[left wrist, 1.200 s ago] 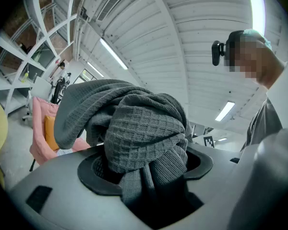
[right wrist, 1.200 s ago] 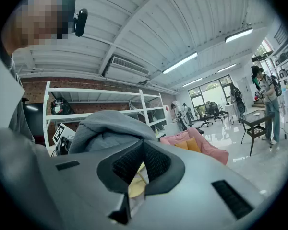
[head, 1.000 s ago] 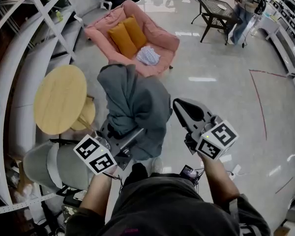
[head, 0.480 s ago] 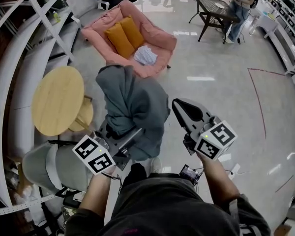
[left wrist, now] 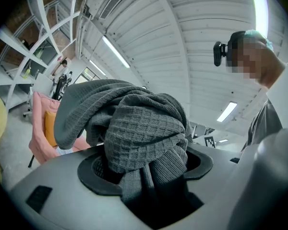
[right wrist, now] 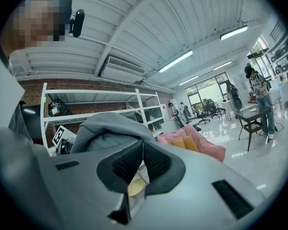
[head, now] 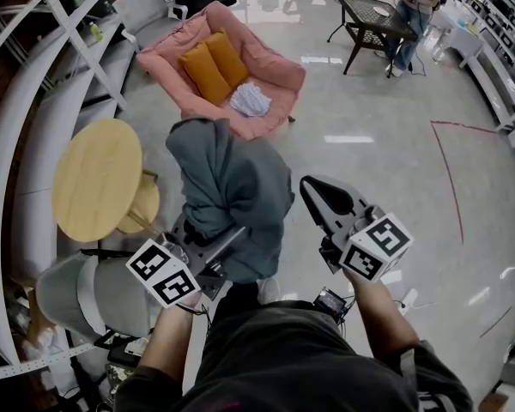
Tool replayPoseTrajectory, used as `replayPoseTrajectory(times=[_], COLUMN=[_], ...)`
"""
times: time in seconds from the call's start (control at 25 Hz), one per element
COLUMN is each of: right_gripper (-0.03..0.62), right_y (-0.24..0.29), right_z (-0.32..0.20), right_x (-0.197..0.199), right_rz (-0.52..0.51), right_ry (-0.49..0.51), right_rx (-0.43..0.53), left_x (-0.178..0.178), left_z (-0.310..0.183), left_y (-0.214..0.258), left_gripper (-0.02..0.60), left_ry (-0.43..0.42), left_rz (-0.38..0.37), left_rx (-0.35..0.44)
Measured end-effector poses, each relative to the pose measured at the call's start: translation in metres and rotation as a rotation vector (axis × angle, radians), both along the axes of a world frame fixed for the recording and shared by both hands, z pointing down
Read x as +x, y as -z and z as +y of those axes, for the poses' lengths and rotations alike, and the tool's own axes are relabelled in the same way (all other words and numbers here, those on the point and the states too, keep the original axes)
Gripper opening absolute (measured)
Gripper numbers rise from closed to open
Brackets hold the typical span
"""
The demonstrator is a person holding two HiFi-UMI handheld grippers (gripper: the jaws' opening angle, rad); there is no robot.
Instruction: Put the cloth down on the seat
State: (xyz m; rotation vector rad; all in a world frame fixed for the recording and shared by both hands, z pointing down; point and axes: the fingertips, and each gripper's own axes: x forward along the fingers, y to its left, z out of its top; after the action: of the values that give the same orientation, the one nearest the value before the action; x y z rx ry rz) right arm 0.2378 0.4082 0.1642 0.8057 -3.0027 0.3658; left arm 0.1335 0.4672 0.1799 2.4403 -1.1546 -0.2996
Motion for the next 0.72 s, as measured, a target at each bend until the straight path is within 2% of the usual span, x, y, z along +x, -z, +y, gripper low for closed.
replayPoseTrajectory(times=[0.28,0.72], right_gripper=[0.017,0.017], right_y=[-0.009,-0.026], right_z=[-0.036,-0.13], right_x=[-0.016,-0.074], right_rz=[0.004,0.02], right_ry=[-0.003,-0.018], right_rx=[-0.011,-0.045], left_x=[-0.019,-0.076], left_z=[-0.036,-0.135], left_y=[-0.008,-0.024], left_gripper=[0.342,0.342], left_ry=[0.004,-0.013], left_rz=[0.01,0.023], left_rx=[-0.008,-0.041])
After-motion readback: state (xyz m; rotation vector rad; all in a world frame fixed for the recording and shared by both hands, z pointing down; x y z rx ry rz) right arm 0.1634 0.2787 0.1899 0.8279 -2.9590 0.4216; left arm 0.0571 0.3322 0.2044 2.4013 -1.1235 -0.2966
